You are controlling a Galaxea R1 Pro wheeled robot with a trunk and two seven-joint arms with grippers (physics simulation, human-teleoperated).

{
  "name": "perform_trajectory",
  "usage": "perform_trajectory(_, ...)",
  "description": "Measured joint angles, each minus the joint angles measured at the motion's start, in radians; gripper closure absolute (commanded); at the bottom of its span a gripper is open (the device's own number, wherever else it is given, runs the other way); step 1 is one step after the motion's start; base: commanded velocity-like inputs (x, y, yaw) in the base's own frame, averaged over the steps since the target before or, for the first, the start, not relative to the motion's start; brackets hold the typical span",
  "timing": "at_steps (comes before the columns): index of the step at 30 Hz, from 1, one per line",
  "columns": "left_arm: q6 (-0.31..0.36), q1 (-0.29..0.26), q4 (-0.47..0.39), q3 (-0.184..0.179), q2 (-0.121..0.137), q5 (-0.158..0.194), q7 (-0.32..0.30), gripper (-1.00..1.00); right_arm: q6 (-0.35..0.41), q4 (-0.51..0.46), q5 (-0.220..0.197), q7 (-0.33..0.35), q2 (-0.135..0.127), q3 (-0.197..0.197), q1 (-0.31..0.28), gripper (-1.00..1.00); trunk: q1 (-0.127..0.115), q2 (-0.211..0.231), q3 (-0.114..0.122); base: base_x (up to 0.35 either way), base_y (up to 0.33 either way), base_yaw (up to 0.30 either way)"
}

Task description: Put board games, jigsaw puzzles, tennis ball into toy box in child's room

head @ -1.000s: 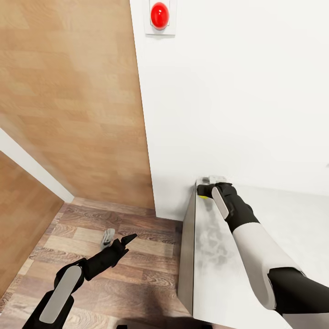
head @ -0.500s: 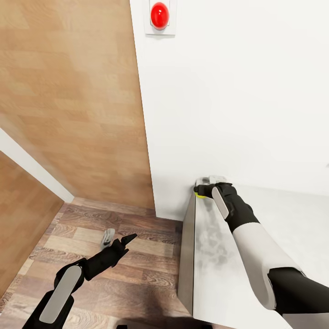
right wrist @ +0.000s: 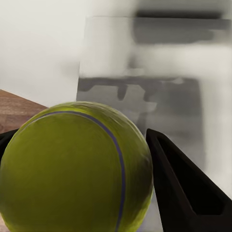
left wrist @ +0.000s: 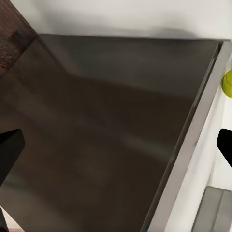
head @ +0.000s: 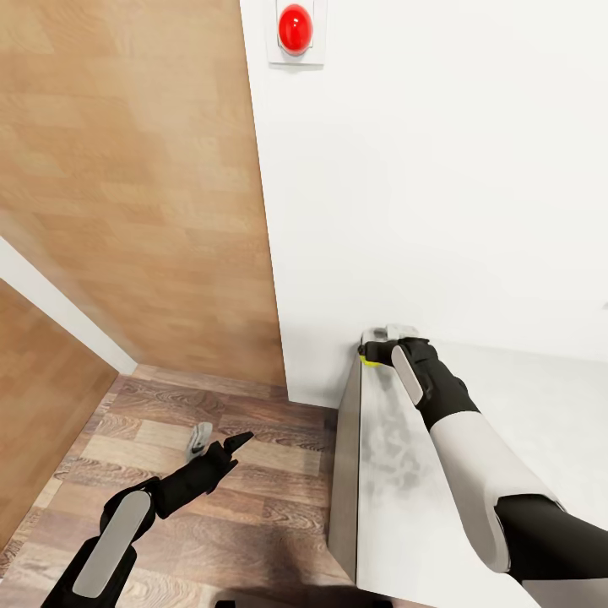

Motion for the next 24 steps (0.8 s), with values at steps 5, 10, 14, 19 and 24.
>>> perform_trajectory(5,0.0,0.0,0.0,0.0,0.0,0.001,0.001,-1.0,0.0,-0.008,0.0,0.0,0.0,0.001,0.004,1.0,0.0,0.0,0.0,0.0,0.0,0.0)
perform_trajectory(10,0.0,0.0,0.001,-0.001,-0.001,0.0,0.002,-1.0,0.002,-0.03,-0.001,0.003,-0.002,0.0,0.009,1.0,0.0,0.0,0.0,0.0,0.0,0.0)
perform_trajectory(14,0.0,0.0,0.0,-0.01,-0.004,0.0,0.0,-1.0,0.014,-0.089,-0.003,0.004,-0.003,-0.003,0.02,1.0,0.0,0.0,0.0,0.0,0.0,0.0)
perform_trajectory(19,-0.004,0.0,-0.003,-0.027,-0.006,0.0,-0.011,-1.0,0.074,-0.202,-0.008,0.008,-0.006,-0.006,0.066,1.0,0.0,0.0,0.0,0.0,0.0,0.0)
perform_trajectory(24,-0.007,0.0,-0.003,-0.038,-0.007,-0.002,-0.015,-1.0,0.186,-0.347,-0.017,0.013,-0.01,-0.01,0.113,1.0,0.0,0.0,0.0,0.0,0.0,0.0)
